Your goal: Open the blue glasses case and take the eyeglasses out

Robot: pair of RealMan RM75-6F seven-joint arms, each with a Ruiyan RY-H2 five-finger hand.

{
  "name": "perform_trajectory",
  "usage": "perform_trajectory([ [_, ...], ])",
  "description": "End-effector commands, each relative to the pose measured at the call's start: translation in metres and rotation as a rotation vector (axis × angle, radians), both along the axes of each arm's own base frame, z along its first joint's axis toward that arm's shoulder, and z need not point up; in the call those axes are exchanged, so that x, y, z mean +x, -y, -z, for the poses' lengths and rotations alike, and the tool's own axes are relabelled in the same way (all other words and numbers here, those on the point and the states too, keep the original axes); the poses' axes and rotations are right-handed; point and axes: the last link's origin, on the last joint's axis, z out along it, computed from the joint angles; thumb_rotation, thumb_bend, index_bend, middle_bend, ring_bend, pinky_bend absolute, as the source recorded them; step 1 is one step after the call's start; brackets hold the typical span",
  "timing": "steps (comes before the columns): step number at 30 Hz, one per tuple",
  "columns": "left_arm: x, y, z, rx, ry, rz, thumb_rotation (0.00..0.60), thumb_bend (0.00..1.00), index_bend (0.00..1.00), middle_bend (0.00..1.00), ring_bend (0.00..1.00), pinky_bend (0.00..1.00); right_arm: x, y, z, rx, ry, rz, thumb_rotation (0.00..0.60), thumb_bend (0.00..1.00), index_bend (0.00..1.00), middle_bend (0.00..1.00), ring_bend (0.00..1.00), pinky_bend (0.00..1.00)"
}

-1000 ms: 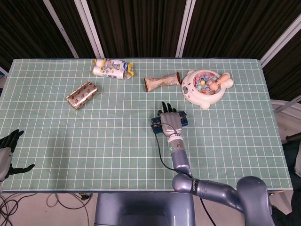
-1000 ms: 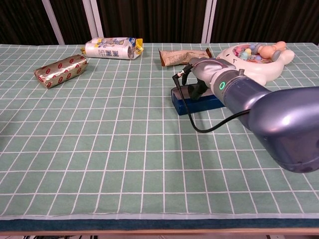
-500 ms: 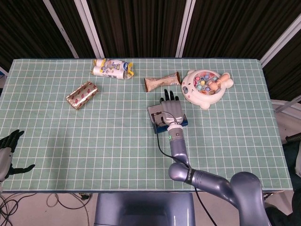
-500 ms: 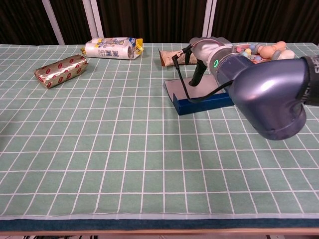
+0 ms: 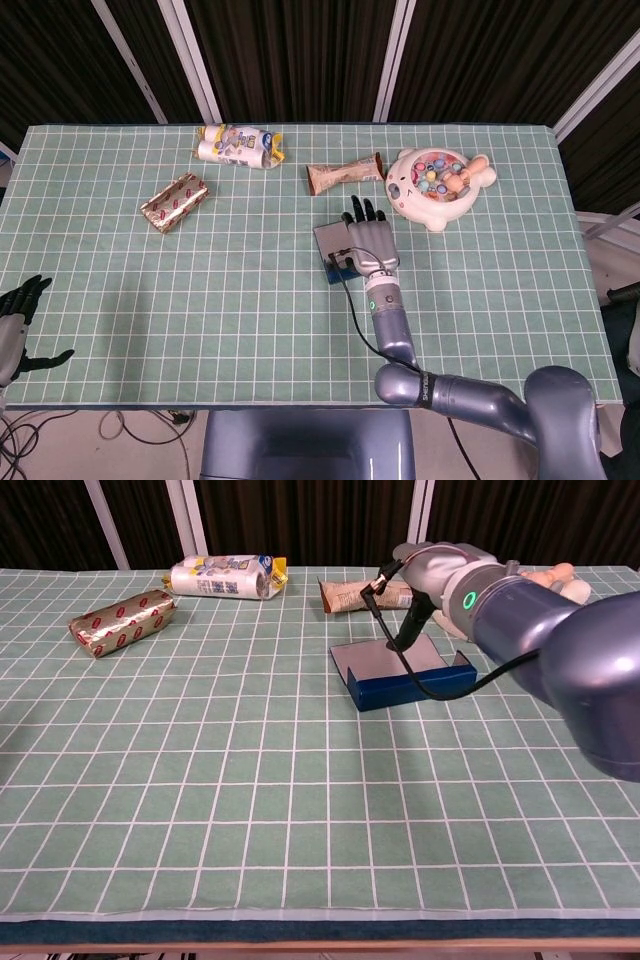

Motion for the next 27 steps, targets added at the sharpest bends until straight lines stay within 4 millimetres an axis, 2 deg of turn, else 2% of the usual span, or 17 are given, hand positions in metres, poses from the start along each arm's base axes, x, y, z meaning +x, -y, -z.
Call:
perform_trajectory([
  [1, 0.0, 0.001, 0.0, 0.002, -0.008, 0.006, 0.6, 0.06, 0.0, 0.0, 0.0, 0.0, -0.013, -0.02, -0.026, 0.001, -0.027, -0.012, 0.6, 0.38, 0.23, 0.24, 0.17, 0.31],
  [4, 0.0, 0.001, 0.0, 0.005, -0.018, 0.014, 0.6, 0.06, 0.0, 0.0, 0.0, 0.0, -0.015, -0.03, -0.034, 0.01, -0.044, -0.029, 0.6, 0.42, 0.23, 0.43, 0.37, 0.45],
  [12, 0.001, 0.002, 0.001, 0.009, -0.032, 0.021, 0.6, 0.06, 0.0, 0.0, 0.0, 0.0, -0.021, -0.049, -0.038, 0.079, -0.049, -0.014, 0.6, 0.51, 0.23, 0.72, 0.69, 0.72],
  [16, 0.0, 0.002, 0.001, 0.007, -0.033, 0.02, 0.6, 0.06, 0.0, 0.0, 0.0, 0.0, -0.022, -0.055, -0.03, 0.124, -0.063, -0.008, 0.6, 0.54, 0.23, 0.78, 0.75, 0.77],
  [20, 0.0, 0.002, 0.001, 0.008, -0.032, 0.018, 0.6, 0.06, 0.0, 0.0, 0.0, 0.0, -0.023, -0.057, -0.018, 0.156, -0.084, -0.001, 0.6, 0.54, 0.23, 0.78, 0.75, 0.77],
  [27, 0.0, 0.001, 0.0, 0.009, -0.024, 0.012, 0.6, 0.06, 0.0, 0.0, 0.0, 0.0, -0.026, -0.047, -0.007, 0.148, -0.093, 0.04, 0.6, 0.54, 0.23, 0.78, 0.75, 0.77],
])
